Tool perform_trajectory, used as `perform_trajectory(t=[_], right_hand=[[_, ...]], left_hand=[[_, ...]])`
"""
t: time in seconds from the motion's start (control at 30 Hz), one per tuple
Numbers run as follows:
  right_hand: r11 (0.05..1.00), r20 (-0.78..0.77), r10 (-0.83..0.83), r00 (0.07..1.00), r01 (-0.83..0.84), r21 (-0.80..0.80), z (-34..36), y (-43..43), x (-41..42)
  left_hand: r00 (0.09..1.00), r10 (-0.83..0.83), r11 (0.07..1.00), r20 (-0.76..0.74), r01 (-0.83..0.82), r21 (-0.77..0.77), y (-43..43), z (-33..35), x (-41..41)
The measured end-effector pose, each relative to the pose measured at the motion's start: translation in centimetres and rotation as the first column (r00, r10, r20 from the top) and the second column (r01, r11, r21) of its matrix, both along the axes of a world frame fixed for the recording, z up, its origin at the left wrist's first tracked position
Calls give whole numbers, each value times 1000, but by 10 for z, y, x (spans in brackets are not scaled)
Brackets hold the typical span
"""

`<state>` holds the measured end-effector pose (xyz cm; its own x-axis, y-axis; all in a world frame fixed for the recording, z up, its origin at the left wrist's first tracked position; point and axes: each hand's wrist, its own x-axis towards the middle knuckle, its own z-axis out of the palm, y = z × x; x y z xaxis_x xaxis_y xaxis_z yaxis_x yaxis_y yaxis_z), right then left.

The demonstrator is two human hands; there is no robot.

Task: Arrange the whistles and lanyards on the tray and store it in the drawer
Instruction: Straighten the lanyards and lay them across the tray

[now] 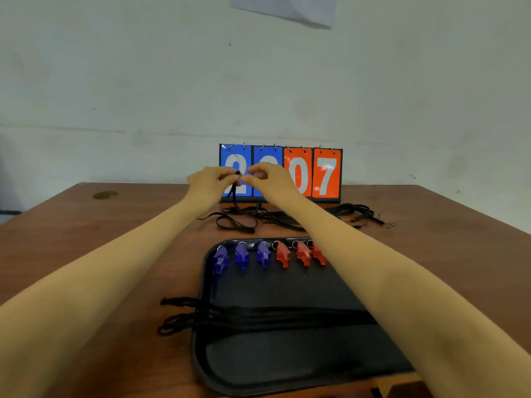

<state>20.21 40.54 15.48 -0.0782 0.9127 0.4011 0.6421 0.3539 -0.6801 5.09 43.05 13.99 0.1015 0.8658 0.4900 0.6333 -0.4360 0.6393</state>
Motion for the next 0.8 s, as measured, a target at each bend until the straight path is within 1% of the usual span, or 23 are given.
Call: perform_trajectory(t=[0.07,0.17,0.27,0.33,0.4,0.47,0.63,0.73,0.8], right_hand=[[1000,-72,-19,997,21,18,9,-8,1],[995,-134,-35,990,47,84,19,-21,10],[990,-110,-55,992,69,126,29,-34,21],[984,-163,-97,982,120,133,34,-39,32],[979,-247,-138,959,170,114,39,-45,47],[975,-292,-166,942,202,96,41,-51,62],[947,-427,-253,868,313,77,47,-62,98],[924,-473,-311,824,379,54,51,-70,125],[909,-503,-345,792,416,31,50,-78,142]], left_hand=[[997,-57,998,-42,59,34,-15,11,9],[996,-84,996,-2,84,42,-29,22,16],[996,-92,995,17,91,33,-35,28,23],[996,-66,998,-54,67,18,-40,30,29],[984,-36,999,-177,36,-5,-41,30,35],[966,-22,1000,-256,19,-15,-41,29,38],[952,-69,997,-297,72,-2,-42,34,41],[949,-50,999,-312,52,0,-42,39,29],[946,-11,1000,-323,10,-5,-41,40,19]])
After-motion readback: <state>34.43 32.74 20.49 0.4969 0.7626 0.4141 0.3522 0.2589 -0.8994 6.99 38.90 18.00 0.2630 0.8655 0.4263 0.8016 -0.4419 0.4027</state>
